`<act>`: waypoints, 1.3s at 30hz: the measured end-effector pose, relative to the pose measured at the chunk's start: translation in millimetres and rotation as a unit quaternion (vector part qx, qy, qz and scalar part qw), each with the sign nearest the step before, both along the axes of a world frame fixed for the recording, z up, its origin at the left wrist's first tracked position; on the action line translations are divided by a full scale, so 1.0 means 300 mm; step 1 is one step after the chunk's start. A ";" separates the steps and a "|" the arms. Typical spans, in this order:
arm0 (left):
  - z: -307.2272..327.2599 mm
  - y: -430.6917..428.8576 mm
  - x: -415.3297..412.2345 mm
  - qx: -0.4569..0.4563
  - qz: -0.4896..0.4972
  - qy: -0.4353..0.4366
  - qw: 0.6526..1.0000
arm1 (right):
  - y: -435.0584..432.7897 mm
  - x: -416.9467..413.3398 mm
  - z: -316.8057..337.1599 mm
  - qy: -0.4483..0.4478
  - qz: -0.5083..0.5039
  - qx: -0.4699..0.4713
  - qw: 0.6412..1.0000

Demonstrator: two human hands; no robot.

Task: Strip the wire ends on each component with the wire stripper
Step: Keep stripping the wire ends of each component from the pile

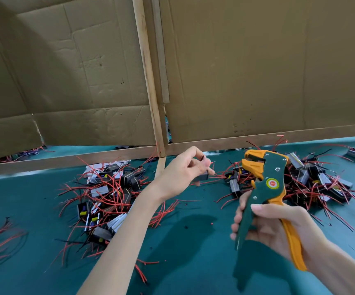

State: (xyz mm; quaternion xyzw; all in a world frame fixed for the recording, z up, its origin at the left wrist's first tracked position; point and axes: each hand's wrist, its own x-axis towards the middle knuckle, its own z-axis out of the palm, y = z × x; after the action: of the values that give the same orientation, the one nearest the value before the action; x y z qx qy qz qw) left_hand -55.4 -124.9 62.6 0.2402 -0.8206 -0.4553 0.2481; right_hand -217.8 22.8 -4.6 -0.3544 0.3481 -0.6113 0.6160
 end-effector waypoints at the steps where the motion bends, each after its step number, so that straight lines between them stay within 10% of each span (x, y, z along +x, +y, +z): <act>1: 0.003 0.003 0.001 -0.040 0.016 -0.023 0.999 | 0.003 -0.005 0.007 0.011 0.003 -0.001 1.000; 11: 0.028 0.051 -0.002 -0.198 0.015 -0.049 0.979 | 0.009 0.016 0.017 0.056 0.032 0.043 0.997; 39: 0.047 0.044 0.023 -0.217 -0.025 -0.115 0.969 | 0.042 0.040 0.011 0.151 0.016 0.105 0.983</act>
State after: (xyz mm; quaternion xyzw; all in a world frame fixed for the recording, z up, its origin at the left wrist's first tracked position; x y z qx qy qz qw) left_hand -48.4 -111.8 76.7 0.2105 -0.9287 -0.2418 0.1867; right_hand -205.9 35.3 -1.3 -0.3814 0.4941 -0.5005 0.5999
